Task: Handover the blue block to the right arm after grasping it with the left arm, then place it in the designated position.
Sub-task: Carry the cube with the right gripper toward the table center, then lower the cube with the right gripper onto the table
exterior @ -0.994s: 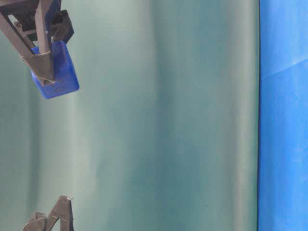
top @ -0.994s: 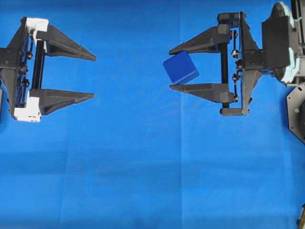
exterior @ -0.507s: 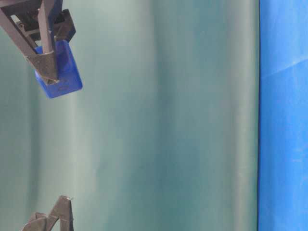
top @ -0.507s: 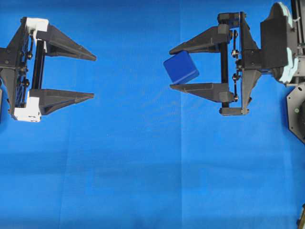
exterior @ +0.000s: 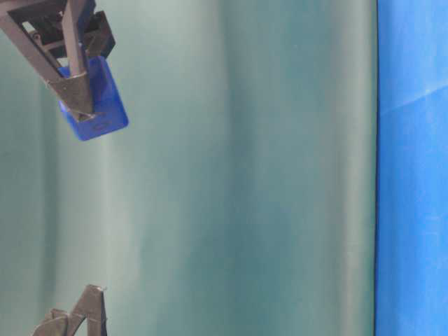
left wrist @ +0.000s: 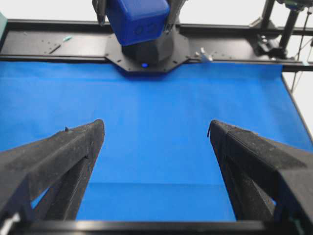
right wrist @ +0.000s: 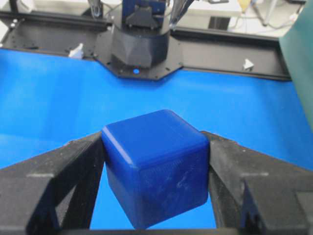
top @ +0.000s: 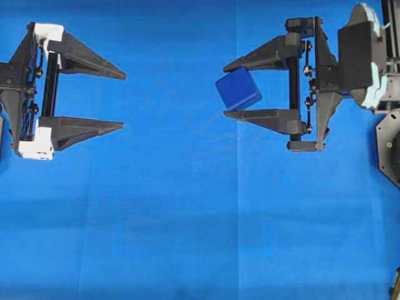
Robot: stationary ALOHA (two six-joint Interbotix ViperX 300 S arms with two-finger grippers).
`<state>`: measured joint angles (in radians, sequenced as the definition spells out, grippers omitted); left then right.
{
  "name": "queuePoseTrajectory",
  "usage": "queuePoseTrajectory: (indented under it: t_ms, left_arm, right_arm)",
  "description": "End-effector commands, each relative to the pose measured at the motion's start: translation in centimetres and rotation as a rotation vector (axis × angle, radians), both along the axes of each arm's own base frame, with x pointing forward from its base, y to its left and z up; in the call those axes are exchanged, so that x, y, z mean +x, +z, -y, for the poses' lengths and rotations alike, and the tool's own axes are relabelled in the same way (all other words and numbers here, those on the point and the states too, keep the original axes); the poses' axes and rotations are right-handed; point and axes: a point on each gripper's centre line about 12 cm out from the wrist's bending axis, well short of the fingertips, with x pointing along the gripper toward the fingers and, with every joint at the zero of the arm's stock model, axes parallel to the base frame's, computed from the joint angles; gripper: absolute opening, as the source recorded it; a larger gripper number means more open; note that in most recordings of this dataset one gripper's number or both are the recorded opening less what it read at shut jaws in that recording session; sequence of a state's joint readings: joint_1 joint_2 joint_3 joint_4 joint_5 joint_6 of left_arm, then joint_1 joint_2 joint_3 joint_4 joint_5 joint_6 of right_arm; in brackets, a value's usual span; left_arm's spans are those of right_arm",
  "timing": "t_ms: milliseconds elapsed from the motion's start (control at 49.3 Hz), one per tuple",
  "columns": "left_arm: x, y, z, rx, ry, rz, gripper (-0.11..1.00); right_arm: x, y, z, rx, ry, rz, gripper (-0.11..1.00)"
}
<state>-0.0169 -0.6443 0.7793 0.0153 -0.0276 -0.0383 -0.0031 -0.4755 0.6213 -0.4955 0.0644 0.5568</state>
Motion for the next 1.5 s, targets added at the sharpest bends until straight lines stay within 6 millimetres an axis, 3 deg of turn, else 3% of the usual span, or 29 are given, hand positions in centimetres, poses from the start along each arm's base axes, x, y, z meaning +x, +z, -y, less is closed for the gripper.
queuePoseTrajectory:
  t_ms: [0, 467, 1014, 1258, 1481]
  left_arm:
    - [-0.3, 1.2, 0.0, 0.001, 0.001, 0.040, 0.93]
    - [-0.2, 1.2, -0.2, 0.002, 0.006, 0.041, 0.93]
    - [-0.2, 1.2, -0.3, 0.004, 0.009, 0.041, 0.93]
    - [-0.2, 1.2, -0.3, 0.003, 0.009, 0.041, 0.93]
    - [-0.2, 1.1, -0.3, 0.003, 0.009, 0.035, 0.93]
  right_arm:
    - [-0.2, 1.4, -0.3, 0.005, 0.003, 0.027, 0.55]
    - [-1.1, -1.4, -1.5, 0.047, -0.063, -0.215, 0.55]
    - [-0.9, -1.9, -1.7, 0.044, -0.062, -0.241, 0.55]
    - [1.2, -4.2, -1.9, 0.044, -0.047, -0.280, 0.55]
    - [4.4, -7.0, -2.6, 0.072, -0.011, -0.296, 0.55]
